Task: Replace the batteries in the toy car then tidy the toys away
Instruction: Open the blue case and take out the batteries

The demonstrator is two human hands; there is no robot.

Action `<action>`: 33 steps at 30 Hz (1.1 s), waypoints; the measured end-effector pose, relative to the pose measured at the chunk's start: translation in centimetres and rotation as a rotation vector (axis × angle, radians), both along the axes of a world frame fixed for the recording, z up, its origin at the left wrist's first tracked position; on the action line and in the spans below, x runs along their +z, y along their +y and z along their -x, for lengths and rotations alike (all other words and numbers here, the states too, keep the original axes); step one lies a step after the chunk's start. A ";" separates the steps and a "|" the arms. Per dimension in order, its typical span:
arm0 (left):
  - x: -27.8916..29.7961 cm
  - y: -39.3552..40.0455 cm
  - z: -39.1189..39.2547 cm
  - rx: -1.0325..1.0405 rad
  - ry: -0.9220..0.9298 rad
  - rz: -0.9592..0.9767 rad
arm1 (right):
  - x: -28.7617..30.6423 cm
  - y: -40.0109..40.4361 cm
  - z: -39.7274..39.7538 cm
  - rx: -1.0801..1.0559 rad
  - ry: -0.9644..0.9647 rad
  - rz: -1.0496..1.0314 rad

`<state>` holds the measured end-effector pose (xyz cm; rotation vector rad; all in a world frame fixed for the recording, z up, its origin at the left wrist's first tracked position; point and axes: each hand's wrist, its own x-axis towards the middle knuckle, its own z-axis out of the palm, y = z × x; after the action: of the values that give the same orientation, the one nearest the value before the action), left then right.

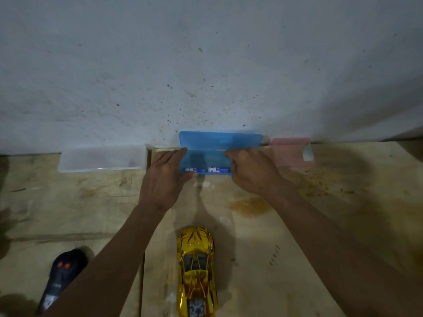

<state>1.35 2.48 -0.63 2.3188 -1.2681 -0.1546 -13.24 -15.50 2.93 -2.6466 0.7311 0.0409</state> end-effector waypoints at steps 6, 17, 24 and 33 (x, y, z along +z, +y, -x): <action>0.2 -0.1 -0.2 -0.043 -0.085 -0.022 | -0.8 0.7 0.1 0.014 0.011 0.137; 0.2 0.0 0.0 -0.047 -0.147 -0.060 | -0.4 2.4 0.9 -0.010 0.083 0.282; 0.4 -0.1 0.3 -0.037 -0.151 -0.110 | -1.0 3.1 1.0 0.002 0.002 0.026; 0.7 -0.2 0.4 -0.051 -0.167 -0.124 | -2.2 3.2 -1.8 0.000 0.036 -0.211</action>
<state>0.92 2.32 0.04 2.4480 -1.4370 -0.0585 -11.43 -12.27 0.76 -2.4504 0.6980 0.1573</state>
